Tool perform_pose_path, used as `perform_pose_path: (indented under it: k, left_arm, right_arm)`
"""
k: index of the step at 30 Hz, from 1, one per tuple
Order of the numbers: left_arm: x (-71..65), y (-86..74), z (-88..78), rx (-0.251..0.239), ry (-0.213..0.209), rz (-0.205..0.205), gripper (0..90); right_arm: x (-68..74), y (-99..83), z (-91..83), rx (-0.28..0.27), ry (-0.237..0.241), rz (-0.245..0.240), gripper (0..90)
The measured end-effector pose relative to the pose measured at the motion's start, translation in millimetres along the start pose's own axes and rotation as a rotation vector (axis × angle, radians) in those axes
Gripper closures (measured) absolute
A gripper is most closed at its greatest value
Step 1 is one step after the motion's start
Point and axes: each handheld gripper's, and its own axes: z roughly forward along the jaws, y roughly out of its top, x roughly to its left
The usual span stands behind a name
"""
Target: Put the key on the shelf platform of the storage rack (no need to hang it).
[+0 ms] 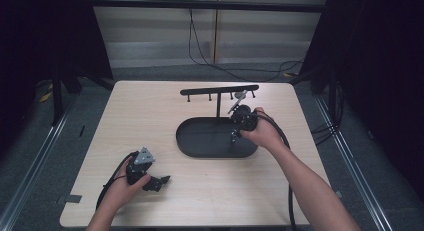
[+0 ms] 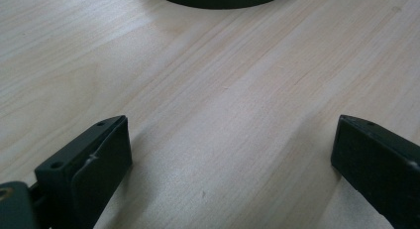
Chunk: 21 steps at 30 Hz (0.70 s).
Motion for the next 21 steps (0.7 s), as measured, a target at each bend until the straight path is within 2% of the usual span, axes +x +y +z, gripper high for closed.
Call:
perform_pose_path:
  k: [15, 20, 21]
  left_arm:
    - [0.3, 0.2, 0.4, 0.004, -0.006, 0.009, 0.9]
    - [0.4, 0.2, 0.3, 0.005, -0.007, 0.011, 0.9]
    - [0.4, 0.2, 0.3, 0.005, -0.006, 0.011, 0.9]
  right_arm:
    - [0.5, 0.2, 2.7, -0.044, -0.012, 0.006, 83.5]
    - [0.6, -1.7, 4.0, -0.046, 0.001, 0.003, 80.5]
    - [1.3, -2.0, 3.5, -0.044, 0.003, 0.017, 79.8]
